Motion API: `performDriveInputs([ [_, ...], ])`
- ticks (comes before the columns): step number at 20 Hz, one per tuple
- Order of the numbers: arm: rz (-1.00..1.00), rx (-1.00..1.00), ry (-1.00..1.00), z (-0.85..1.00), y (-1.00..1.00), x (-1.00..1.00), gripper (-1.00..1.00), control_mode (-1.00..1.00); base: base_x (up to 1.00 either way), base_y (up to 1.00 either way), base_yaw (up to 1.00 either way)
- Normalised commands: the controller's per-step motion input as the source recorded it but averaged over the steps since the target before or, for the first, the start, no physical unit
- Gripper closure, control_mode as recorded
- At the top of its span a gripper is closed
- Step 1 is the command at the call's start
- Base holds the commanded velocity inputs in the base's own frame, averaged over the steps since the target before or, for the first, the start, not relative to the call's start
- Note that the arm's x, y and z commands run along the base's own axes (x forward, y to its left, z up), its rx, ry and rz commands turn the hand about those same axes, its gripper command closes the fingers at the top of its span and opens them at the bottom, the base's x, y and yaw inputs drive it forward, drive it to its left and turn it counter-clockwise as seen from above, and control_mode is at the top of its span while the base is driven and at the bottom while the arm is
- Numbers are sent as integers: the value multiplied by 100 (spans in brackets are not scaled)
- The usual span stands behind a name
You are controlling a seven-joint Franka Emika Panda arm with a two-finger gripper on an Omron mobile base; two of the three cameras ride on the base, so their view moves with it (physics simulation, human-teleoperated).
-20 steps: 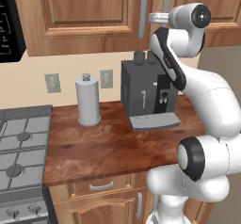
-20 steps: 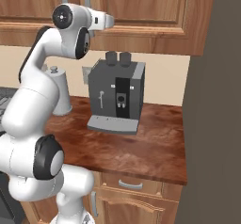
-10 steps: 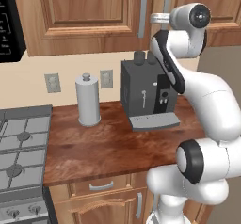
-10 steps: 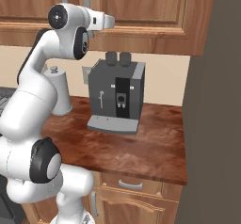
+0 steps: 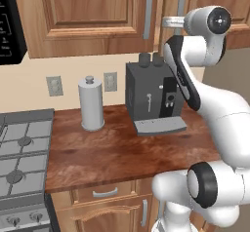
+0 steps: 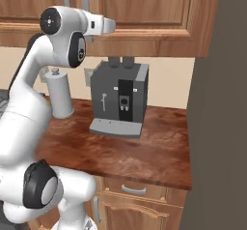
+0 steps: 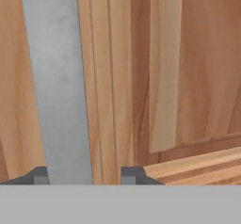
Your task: Open the cabinet. Pick the sponge and place it next to the sink. Then close the cabinet.
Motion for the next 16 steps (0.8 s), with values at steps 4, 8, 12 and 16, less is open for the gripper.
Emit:
performDriveInputs([
  [4, 0, 1, 0, 3, -78, -71, 100, -100, 0, 0, 0],
  [8, 0, 2, 0, 2, -82, -76, 100, -100, 0, 0, 0],
  [12, 0, 2, 0, 0, -84, -81, 100, -100, 0, 0, 0],
  [16, 0, 2, 0, 0, -86, -83, 100, -100, 0, 0, 0],
])
